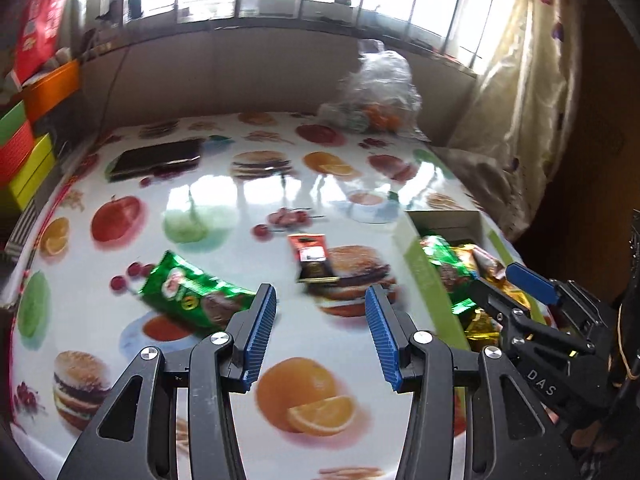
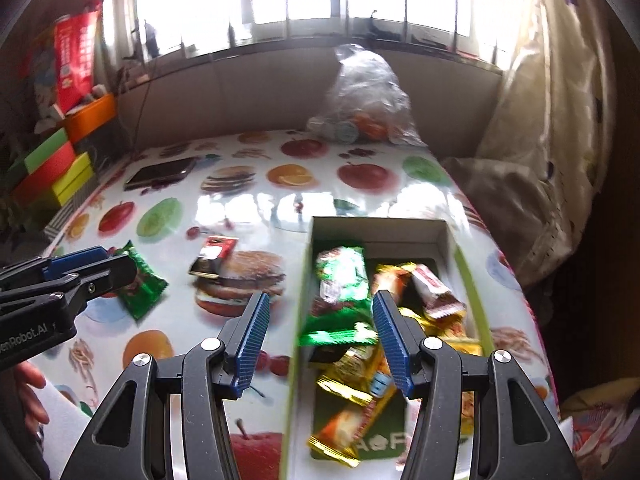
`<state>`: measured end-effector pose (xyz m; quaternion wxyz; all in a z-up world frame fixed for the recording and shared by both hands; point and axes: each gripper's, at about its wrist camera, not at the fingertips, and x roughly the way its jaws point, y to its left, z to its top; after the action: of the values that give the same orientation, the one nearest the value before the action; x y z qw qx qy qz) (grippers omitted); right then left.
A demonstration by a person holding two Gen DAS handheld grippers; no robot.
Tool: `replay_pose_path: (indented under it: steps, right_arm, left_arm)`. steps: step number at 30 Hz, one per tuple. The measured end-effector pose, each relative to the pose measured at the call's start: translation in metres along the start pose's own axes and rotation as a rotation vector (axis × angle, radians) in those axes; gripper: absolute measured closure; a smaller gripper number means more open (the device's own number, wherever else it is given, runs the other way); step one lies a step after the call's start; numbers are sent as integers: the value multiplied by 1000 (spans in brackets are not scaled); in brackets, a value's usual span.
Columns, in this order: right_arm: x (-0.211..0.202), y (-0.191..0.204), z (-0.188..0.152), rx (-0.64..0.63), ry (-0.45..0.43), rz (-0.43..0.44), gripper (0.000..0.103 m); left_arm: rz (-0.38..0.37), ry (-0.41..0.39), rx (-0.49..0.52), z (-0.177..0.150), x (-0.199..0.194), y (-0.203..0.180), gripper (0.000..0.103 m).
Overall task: Organize snacks
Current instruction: 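Withdraw both grippers from the box toward the remaining snacks, then grasp the red-black candy with the right gripper while the left grasps the last green Milo pack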
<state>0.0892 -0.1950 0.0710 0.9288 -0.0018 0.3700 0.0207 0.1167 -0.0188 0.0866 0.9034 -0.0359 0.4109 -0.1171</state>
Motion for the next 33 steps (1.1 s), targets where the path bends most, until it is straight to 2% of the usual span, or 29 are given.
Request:
replay_pose_path:
  steps: [9, 18, 26, 33]
  right_arm:
    - [29, 30, 14, -11, 46, 91, 49]
    - [67, 63, 29, -53, 102, 124, 49]
    - [110, 71, 34, -34, 175, 135, 49]
    - [131, 85, 36, -59, 201, 145, 49]
  left_arm:
    - [50, 16, -101, -6, 2, 49, 55]
    - [96, 44, -186, -15, 11, 91, 55]
    - [107, 62, -212, -20, 20, 106, 55]
    - [111, 76, -232, -23, 25, 115, 55]
